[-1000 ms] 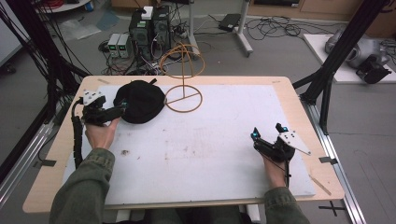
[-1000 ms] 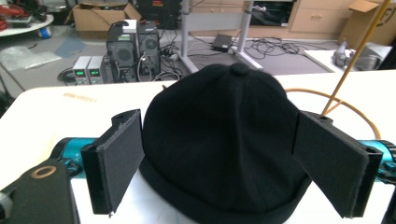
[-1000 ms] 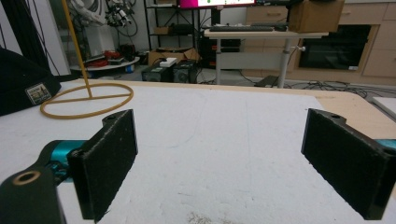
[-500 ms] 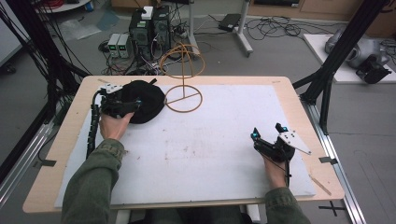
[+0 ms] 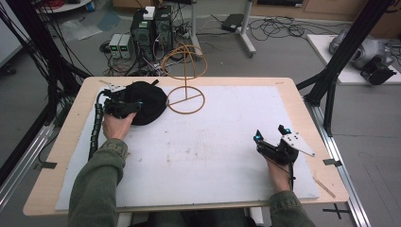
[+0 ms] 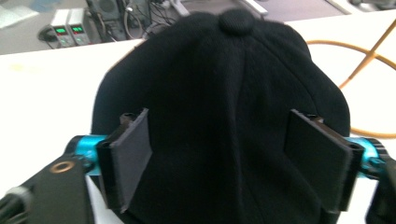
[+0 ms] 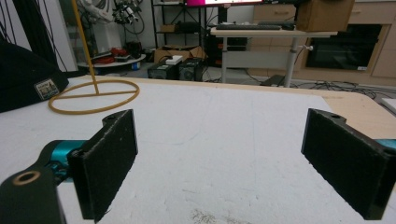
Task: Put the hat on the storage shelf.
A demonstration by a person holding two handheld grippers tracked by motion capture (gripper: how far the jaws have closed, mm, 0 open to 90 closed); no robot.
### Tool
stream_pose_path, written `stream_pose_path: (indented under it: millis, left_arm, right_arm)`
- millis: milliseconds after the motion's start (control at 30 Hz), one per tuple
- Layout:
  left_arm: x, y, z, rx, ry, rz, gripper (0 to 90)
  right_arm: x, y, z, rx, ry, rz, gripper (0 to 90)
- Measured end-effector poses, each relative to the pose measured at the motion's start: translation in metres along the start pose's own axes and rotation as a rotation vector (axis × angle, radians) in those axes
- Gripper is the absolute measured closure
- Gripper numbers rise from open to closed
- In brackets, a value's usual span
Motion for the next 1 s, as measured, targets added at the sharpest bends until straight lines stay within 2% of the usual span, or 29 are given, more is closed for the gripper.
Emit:
stream_pose_path:
  millis: [67,100,133,167,200,233,267,300,333,400,467,667,700,733,800,1000]
  left_arm:
    - [-0.004,0.000,0.000,-0.001,0.008,0.017,33.2]
    - [-0.005,-0.001,0.000,-0.004,0.013,0.023,44.3]
    - [-0.006,0.000,0.000,0.001,0.009,0.007,49.8]
    - [-0.006,0.000,0.000,0.001,0.009,0.007,59.0]
    - [-0.005,-0.001,0.000,0.010,-0.005,-0.001,59.0]
    - [-0.003,-0.001,0.000,0.023,-0.038,0.001,77.2]
    - [-0.001,-0.002,0.001,0.035,-0.090,0.023,85.3]
    - [0.003,-0.002,0.001,0.039,-0.121,0.037,87.2]
    - [0.003,-0.002,0.001,0.039,-0.121,0.037,87.6]
    - [0.002,-0.003,0.000,0.024,-0.070,0.015,87.9]
    - [0.000,-0.003,0.001,0.019,-0.043,0.006,88.0]
    - [0.000,-0.005,0.001,0.001,-0.037,0.013,88.0]
    - [0.000,-0.006,0.002,-0.003,-0.035,0.004,87.9]
    - [0.001,-0.007,0.002,-0.002,-0.043,-0.010,87.9]
    - [0.002,-0.008,0.003,0.002,-0.056,0.004,87.9]
    - [0.003,-0.017,-0.002,-0.024,-0.024,-0.002,87.9]
  right_arm:
    - [0.000,0.000,0.000,0.002,0.008,0.000,9.8]
    - [0.000,0.000,0.000,0.001,0.009,-0.001,9.8]
    - [0.000,-0.001,0.000,0.001,0.009,-0.001,9.8]
    - [0.000,-0.001,0.000,0.001,0.009,-0.001,9.8]
    - [0.000,-0.001,0.000,0.001,0.008,-0.002,9.8]
    - [0.000,-0.001,0.000,0.001,0.009,-0.003,9.8]
    - [0.000,-0.001,0.000,0.001,0.007,-0.004,9.8]
    - [0.000,-0.001,0.000,0.005,0.005,-0.001,9.9]
    - [-0.001,-0.001,0.001,0.012,-0.008,0.008,9.8]
    - [-0.001,-0.001,0.001,0.016,-0.012,0.010,9.8]
    - [-0.001,-0.002,0.001,0.012,-0.011,0.007,9.9]
    - [0.000,-0.003,0.000,0.011,-0.008,0.005,9.8]
    - [0.000,-0.003,0.001,0.013,-0.007,0.003,9.9]
    - [0.000,-0.003,0.001,0.013,-0.007,0.003,9.9]
    - [0.000,-0.003,0.001,0.014,-0.008,0.003,9.9]
    - [0.000,-0.003,0.001,0.016,-0.012,0.008,9.9]
Point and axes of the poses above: each handheld gripper's, and its own axes: y roughly forward along the jaws, z roughly out of its underside, x roughly to its left, the point moved 8 cm from there along y, roughly forward along the jaws, and after that the axes turned 9 degrees about -z, right-handed, at the moved point
